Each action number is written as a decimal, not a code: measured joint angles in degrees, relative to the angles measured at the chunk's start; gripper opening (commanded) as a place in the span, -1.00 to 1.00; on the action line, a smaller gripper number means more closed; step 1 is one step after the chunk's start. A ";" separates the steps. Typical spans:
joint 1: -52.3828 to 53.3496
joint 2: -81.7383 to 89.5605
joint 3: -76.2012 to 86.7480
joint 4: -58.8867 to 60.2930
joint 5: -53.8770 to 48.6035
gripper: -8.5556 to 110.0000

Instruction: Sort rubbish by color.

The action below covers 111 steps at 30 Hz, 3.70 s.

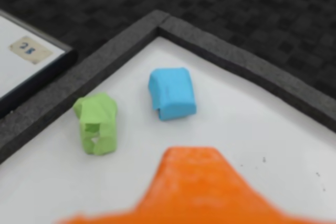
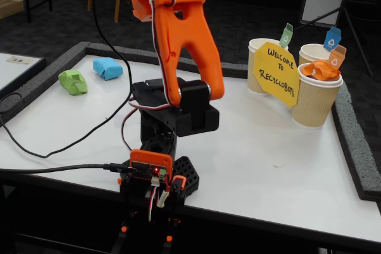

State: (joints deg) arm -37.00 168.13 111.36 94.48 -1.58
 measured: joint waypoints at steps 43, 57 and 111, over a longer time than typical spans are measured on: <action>0.00 -35.60 2.37 -23.03 0.00 -0.85; 0.00 -52.82 1.32 -31.82 0.00 -0.85; 0.00 -96.42 -34.63 -36.56 0.00 -0.74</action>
State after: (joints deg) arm -37.00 71.72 76.73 57.92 -1.58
